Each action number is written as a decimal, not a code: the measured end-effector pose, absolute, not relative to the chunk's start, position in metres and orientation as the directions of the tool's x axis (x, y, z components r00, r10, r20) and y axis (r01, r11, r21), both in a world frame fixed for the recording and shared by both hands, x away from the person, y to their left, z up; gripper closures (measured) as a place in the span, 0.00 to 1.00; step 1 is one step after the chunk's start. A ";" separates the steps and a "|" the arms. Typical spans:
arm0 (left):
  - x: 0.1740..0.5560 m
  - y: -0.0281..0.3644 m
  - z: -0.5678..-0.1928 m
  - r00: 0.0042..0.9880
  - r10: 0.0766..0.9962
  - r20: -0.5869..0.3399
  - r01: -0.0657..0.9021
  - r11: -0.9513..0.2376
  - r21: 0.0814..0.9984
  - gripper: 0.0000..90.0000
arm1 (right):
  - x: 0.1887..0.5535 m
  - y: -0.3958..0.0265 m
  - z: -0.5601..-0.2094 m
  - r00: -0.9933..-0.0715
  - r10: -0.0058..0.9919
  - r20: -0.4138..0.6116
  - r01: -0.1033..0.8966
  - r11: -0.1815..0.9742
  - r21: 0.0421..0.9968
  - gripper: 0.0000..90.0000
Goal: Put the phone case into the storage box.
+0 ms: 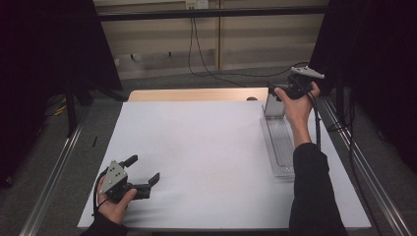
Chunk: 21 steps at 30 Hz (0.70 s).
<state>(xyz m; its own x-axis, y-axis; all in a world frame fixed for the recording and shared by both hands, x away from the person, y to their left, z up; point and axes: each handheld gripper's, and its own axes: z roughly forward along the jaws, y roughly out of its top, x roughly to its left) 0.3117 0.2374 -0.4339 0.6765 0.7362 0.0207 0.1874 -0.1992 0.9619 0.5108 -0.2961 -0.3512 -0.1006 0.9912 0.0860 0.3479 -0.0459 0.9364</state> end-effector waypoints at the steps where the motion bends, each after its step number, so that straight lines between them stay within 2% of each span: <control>1: 0.312 0.237 -0.434 0.676 0.736 0.021 0.188 -0.200 0.962 0.02 | 0.511 -0.297 -0.351 -0.099 0.991 0.085 0.345 -0.046 0.937 0.01; 21: 0.313 0.239 -0.434 0.661 0.751 0.012 0.196 -0.188 0.962 0.02 | 0.501 -0.302 -0.336 -0.124 0.988 0.089 0.305 -0.048 0.951 0.00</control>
